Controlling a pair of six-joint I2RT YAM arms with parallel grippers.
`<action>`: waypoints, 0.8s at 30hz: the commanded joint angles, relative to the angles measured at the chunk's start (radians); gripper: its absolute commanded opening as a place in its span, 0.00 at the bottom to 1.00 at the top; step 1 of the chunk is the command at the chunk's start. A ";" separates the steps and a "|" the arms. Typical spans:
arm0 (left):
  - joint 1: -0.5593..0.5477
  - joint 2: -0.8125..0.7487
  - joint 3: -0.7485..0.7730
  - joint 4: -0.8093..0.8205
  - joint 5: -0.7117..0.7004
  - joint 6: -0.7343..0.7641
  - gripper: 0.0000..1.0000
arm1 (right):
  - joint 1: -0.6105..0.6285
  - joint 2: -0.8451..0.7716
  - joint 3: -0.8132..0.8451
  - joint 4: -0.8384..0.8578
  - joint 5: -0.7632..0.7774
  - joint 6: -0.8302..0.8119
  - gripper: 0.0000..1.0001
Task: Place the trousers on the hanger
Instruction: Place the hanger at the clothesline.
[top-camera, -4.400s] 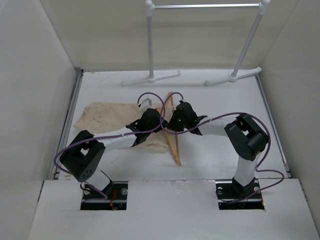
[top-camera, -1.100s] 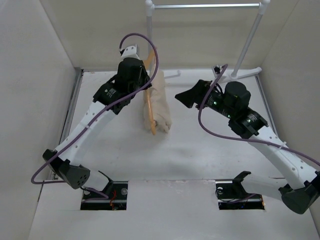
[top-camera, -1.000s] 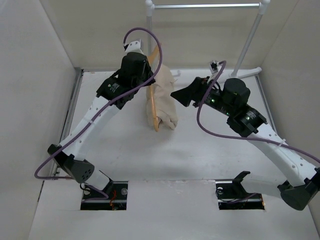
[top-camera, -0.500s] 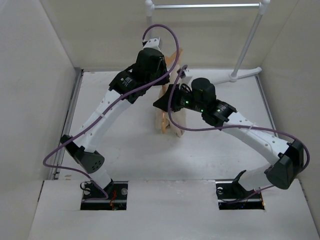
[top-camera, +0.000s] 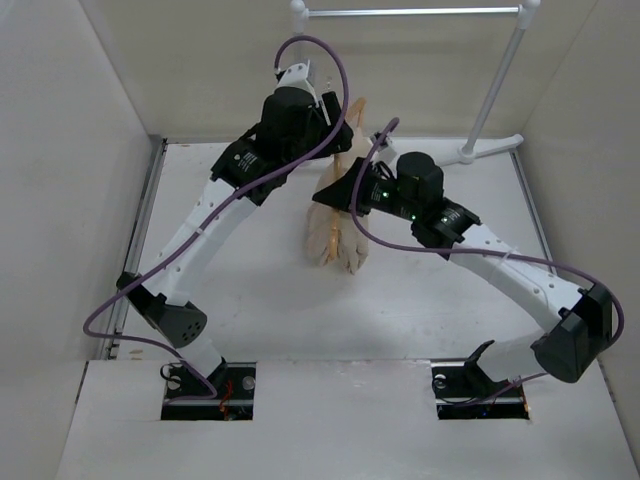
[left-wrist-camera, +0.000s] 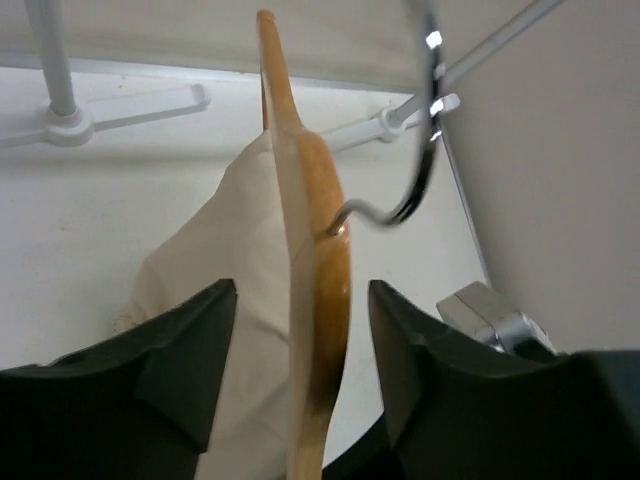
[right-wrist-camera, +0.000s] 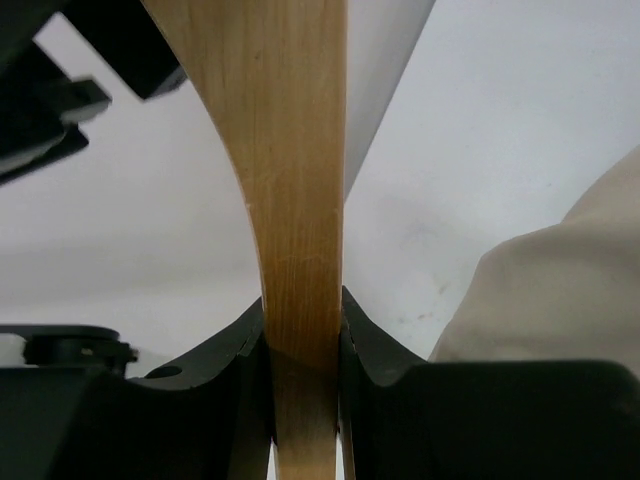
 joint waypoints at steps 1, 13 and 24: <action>0.013 -0.077 -0.001 0.100 0.031 -0.019 0.63 | -0.062 -0.049 0.035 0.235 -0.047 0.073 0.05; 0.097 -0.339 -0.272 0.300 0.042 -0.024 1.00 | -0.221 0.046 0.175 0.230 -0.094 0.076 0.04; 0.278 -0.452 -0.733 0.194 0.032 -0.125 1.00 | -0.462 0.242 0.443 0.173 -0.153 0.099 0.05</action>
